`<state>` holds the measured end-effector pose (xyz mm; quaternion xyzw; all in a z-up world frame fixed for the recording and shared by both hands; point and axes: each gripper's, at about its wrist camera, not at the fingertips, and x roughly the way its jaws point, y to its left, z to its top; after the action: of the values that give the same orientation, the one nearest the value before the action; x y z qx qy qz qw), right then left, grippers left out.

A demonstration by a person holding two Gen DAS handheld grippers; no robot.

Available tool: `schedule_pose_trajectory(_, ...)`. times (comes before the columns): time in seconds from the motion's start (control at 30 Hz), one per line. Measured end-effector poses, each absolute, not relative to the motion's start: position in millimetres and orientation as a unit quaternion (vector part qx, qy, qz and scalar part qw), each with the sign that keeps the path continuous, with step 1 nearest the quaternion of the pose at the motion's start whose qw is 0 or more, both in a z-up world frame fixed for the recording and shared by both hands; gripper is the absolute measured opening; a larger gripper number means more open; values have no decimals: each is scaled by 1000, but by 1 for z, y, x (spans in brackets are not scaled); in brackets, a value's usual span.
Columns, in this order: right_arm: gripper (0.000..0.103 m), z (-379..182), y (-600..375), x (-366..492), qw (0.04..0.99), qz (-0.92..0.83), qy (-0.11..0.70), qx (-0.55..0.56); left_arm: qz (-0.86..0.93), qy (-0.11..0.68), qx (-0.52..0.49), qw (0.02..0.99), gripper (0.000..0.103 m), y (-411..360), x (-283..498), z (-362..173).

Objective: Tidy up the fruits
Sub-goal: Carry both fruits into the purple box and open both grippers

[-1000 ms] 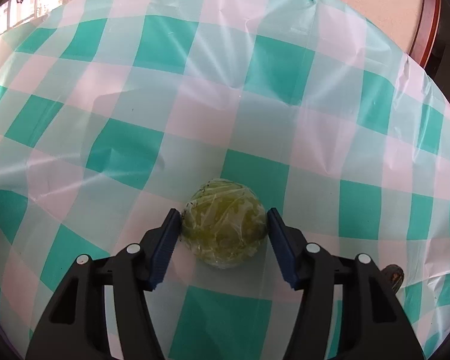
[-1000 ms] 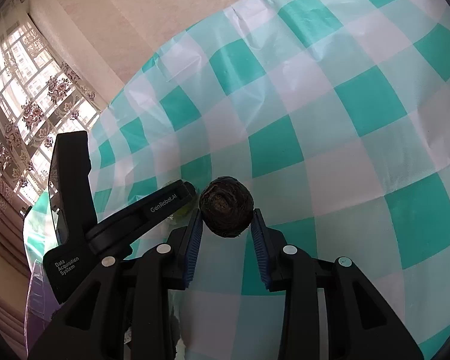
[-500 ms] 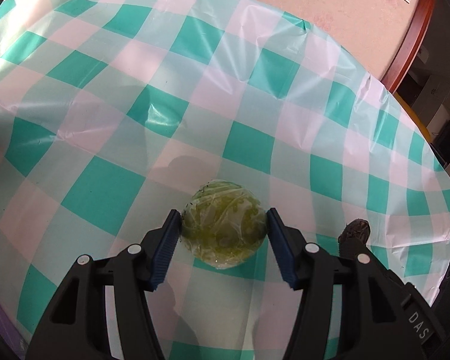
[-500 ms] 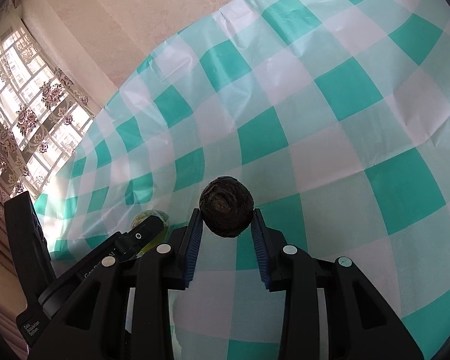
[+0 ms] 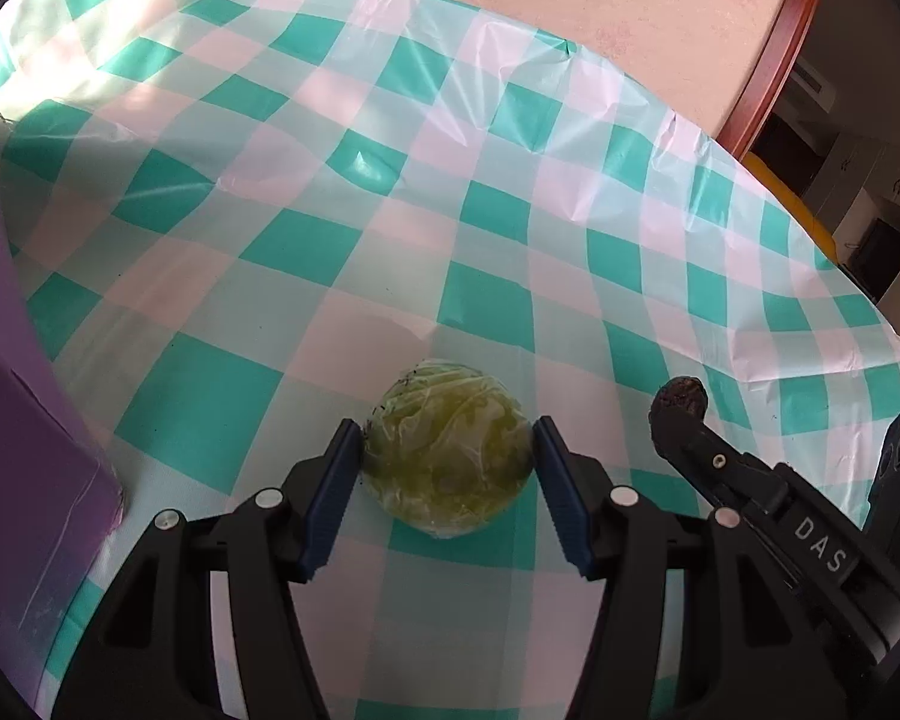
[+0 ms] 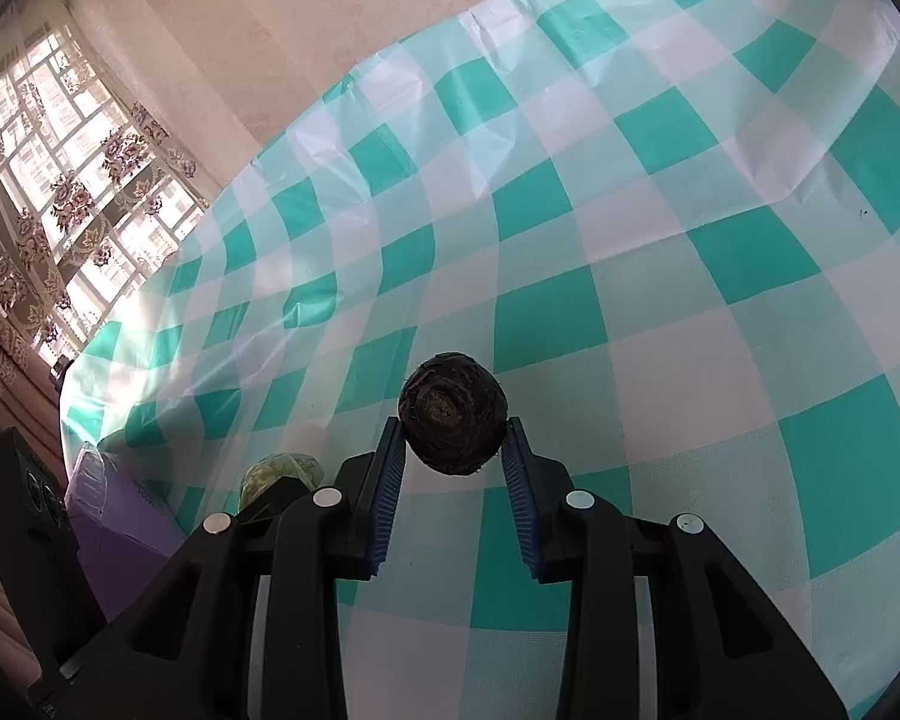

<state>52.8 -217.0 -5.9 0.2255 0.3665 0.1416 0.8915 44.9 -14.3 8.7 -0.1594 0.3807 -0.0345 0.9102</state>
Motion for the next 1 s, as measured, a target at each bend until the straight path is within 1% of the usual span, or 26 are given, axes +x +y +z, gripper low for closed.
schedule_pose_trajectory(0.47, 34, -6, -218, -16, 892, 153, 368, 211, -41, 363, -161, 917, 58, 4, -50, 10)
schedule_pose_trajectory(0.77, 34, -2, -211, -43, 896, 167, 367, 187, -35, 336, -130, 932, 59, 3, -81, 16)
schedule_pose_trajectory(1.0, 34, 4, -198, -55, 903, 175, 358, 161, -30, 317, -146, 937, 59, 14, -99, 21)
